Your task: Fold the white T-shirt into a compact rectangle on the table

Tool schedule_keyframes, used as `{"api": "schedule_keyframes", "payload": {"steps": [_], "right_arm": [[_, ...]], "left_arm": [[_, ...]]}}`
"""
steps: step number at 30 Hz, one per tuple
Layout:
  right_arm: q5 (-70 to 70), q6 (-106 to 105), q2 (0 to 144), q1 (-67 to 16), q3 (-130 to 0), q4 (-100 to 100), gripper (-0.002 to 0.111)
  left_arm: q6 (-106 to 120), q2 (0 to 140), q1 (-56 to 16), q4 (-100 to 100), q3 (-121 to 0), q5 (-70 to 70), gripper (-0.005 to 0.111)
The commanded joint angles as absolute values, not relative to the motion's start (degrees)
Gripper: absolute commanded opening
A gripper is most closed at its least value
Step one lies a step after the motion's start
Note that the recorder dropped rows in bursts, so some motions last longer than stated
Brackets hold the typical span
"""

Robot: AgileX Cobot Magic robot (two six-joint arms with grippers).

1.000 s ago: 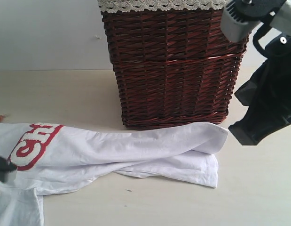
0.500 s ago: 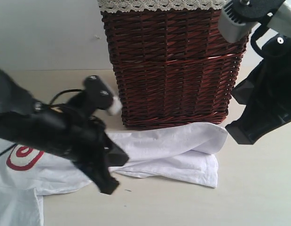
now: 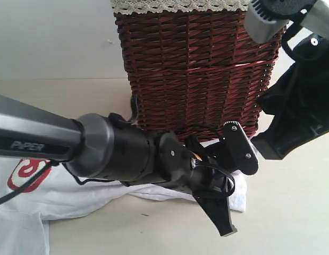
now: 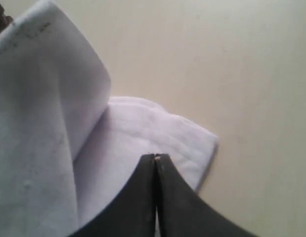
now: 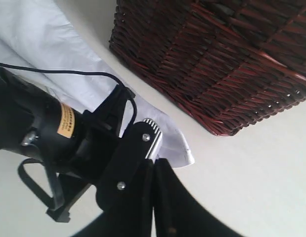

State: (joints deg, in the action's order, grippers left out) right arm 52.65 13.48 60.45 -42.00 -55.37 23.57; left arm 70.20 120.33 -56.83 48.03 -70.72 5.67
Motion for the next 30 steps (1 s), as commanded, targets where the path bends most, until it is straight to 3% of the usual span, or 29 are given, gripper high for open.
{"api": "schedule_keyframes", "payload": {"steps": [1, 8, 14, 22, 30], "right_arm": [[51.9, 13.6, 60.0, -41.9, -55.1, 22.9, 0.0], [51.9, 13.6, 60.0, -41.9, -55.1, 22.9, 0.0], [51.9, 13.6, 60.0, -41.9, -55.1, 22.7, 0.0], [51.9, 13.6, 60.0, -41.9, -55.1, 22.7, 0.0], [51.9, 13.6, 60.0, -41.9, -55.1, 22.5, 0.0]], "left_arm": [[70.1, 125.0, -56.5, 48.2, -74.9, 5.1, 0.0], [65.3, 125.6, -55.8, 42.5, -79.1, 23.4, 0.0], [28.7, 125.6, -56.1, 5.6, -85.2, 37.8, 0.0], [31.4, 124.4, -56.9, 3.0, -86.8, 23.9, 0.0], [28.2, 130.8, -53.0, 0.8, -93.0, 34.2, 0.0]]}}
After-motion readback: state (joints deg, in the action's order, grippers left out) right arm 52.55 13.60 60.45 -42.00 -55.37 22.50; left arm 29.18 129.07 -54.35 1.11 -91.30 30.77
